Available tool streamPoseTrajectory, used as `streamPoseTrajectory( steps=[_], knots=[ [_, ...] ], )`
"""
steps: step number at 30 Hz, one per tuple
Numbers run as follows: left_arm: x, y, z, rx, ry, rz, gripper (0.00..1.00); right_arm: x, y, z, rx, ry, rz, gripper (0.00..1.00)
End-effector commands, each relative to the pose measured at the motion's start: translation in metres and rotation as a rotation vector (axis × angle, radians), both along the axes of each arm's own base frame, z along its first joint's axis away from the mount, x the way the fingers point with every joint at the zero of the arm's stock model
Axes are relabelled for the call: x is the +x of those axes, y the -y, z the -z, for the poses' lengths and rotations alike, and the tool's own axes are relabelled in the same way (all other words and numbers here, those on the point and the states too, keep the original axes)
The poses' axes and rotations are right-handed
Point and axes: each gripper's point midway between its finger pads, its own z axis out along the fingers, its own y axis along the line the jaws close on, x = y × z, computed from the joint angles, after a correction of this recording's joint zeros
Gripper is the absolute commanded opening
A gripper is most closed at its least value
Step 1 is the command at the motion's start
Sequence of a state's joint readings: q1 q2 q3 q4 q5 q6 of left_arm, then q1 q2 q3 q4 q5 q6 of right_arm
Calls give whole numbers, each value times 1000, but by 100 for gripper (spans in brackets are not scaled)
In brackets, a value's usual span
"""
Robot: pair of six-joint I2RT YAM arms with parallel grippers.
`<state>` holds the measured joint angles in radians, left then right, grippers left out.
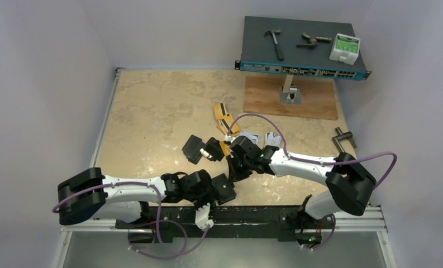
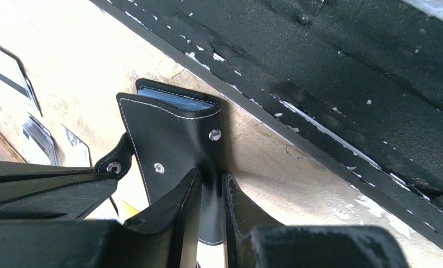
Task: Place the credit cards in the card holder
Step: Close the card holder at the corner of the board.
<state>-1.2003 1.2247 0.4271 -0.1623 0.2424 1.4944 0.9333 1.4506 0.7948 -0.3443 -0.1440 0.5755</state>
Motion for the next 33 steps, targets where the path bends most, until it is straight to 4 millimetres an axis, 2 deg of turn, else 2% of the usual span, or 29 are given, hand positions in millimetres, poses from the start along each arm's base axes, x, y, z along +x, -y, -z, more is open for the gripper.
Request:
streamPoseTrajectory(
  steps=[1, 5, 11, 17, 24, 33],
  knots=[
    [-11, -13, 11, 45, -42, 7, 2, 11, -6, -22, 32, 48, 4, 1],
    [-11, -10, 8, 34, -46, 6, 2, 11, -1, -21, 4, 53, 5, 3],
    [-11, -11, 9, 31, -48, 0, 1, 11, 2, -22, -13, 59, 4, 0],
    [-10, -6, 8, 5, -44, -5, 1, 12, -13, -32, 65, 50, 4, 0],
    [-8, -5, 7, -3, -38, -6, 0, 5, -14, -7, 68, -11, 35, 0],
    [-9, -6, 9, -6, -32, -1, 0, -1, -28, -3, 100, -28, 43, 0]
  ],
)
